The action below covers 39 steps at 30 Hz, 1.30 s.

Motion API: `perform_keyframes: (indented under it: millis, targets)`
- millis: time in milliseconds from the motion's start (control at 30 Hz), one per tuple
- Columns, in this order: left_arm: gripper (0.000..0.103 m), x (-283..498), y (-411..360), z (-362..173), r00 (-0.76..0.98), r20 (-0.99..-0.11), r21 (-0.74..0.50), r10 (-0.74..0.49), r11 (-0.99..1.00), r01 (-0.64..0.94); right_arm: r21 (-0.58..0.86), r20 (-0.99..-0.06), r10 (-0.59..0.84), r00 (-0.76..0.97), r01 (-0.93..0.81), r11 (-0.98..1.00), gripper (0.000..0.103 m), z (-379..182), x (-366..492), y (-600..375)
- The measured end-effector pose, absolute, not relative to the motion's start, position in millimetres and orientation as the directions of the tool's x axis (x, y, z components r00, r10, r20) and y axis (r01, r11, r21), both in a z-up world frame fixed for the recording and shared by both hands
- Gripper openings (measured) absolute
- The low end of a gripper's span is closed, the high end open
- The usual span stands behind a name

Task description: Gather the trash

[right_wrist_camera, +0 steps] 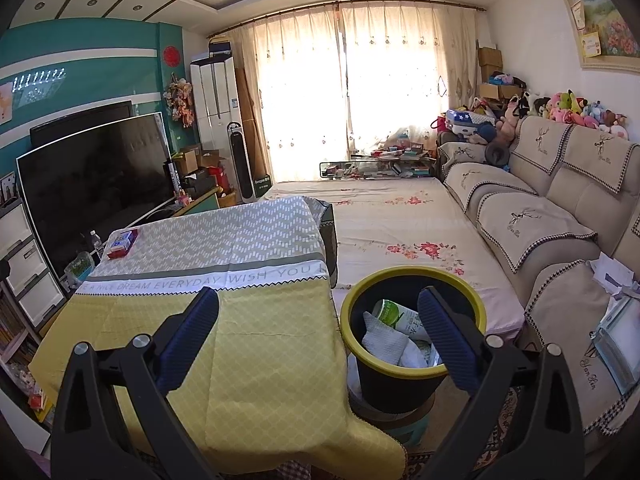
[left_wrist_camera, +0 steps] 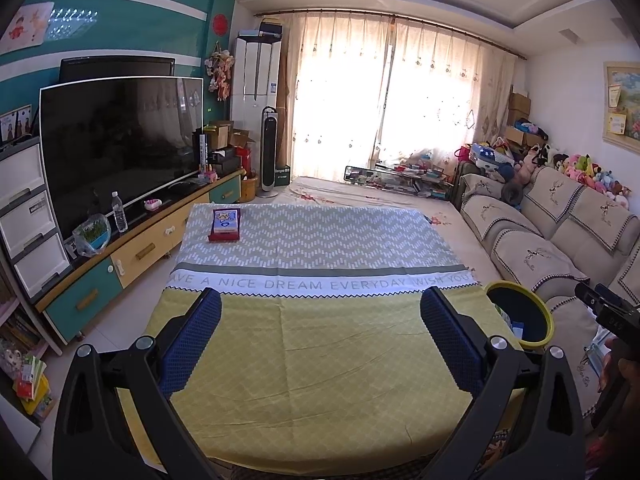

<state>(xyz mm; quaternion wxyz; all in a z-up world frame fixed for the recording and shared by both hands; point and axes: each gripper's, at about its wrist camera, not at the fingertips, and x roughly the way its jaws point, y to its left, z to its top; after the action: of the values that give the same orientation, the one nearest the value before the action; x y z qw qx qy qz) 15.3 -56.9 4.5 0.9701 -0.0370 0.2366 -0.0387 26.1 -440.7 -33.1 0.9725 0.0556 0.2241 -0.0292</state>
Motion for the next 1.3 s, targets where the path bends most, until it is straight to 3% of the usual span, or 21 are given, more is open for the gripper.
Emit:
perform_keyframes:
  millis: [1300]
  targets:
    - [0.098,27,-57,-3,0.866,-0.485,-0.104,-0.122,0.991,0.082,0.103,-0.454,-0.026,0.891,0.082,0.991,0.095,-44,31,-443]
